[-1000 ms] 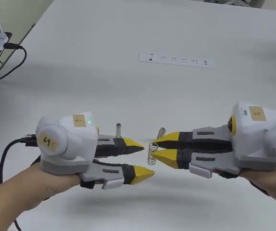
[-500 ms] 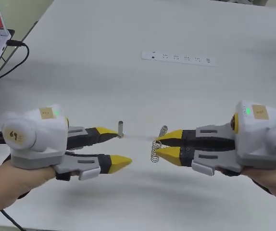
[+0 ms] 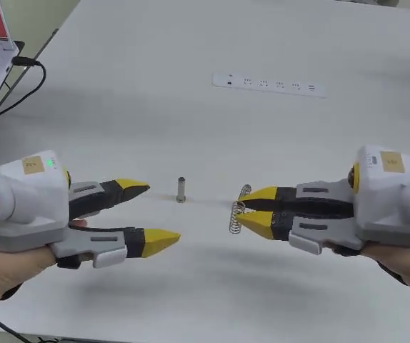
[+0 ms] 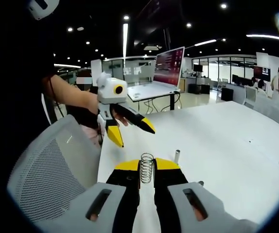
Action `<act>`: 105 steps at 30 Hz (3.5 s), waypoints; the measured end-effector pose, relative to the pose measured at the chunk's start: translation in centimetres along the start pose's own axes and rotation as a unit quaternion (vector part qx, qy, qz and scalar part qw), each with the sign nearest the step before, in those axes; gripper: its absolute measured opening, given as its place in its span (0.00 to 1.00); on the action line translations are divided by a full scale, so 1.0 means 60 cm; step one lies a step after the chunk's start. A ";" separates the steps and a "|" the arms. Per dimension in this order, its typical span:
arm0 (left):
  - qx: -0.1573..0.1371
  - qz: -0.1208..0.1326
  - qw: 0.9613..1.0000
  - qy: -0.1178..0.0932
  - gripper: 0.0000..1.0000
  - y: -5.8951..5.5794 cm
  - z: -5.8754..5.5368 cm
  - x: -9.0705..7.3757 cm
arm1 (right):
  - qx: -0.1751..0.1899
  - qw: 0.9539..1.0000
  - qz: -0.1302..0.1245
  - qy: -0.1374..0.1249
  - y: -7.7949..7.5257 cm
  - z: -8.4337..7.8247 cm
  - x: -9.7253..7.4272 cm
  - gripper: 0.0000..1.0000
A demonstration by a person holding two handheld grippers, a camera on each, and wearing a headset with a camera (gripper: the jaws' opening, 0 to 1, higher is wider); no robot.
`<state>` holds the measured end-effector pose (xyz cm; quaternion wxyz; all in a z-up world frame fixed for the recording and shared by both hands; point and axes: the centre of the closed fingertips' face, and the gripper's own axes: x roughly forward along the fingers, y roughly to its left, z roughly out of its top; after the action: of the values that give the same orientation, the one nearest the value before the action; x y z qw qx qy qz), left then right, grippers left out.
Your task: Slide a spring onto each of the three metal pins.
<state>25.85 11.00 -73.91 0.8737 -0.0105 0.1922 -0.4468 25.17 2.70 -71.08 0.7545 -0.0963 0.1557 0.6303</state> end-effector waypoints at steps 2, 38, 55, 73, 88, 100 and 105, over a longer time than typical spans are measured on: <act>-0.001 -0.001 1.000 0.000 0.59 -0.001 -0.003 -0.004 | -0.001 1.000 -0.002 0.001 -0.001 -0.001 0.000 0.07; 0.003 0.051 0.999 -0.015 0.98 0.036 -0.004 -0.047 | 0.002 1.000 -0.018 -0.009 -0.034 0.014 0.021 0.07; -0.002 0.054 0.999 -0.006 0.98 0.034 -0.014 -0.054 | -0.010 1.000 -0.017 -0.011 -0.063 0.036 0.063 0.07; -0.003 0.057 0.998 0.000 0.98 0.034 -0.023 -0.057 | -0.007 0.999 -0.036 -0.025 -0.103 0.063 0.120 0.07; -0.008 0.071 0.997 0.000 0.98 0.043 -0.030 -0.070 | 0.010 0.999 -0.049 -0.008 -0.127 0.039 0.163 0.07; -0.014 0.078 0.997 0.001 0.98 0.048 -0.040 -0.080 | 0.023 0.998 -0.053 0.007 -0.135 0.013 0.177 0.07; -0.016 0.079 0.997 0.003 0.98 0.049 -0.044 -0.081 | 0.030 0.998 -0.055 0.007 -0.136 0.010 0.181 0.07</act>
<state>24.70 16.97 -75.31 0.9055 -0.0078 0.2018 -0.3733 34.95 11.37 -74.79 0.7896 -0.0868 0.1742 0.5819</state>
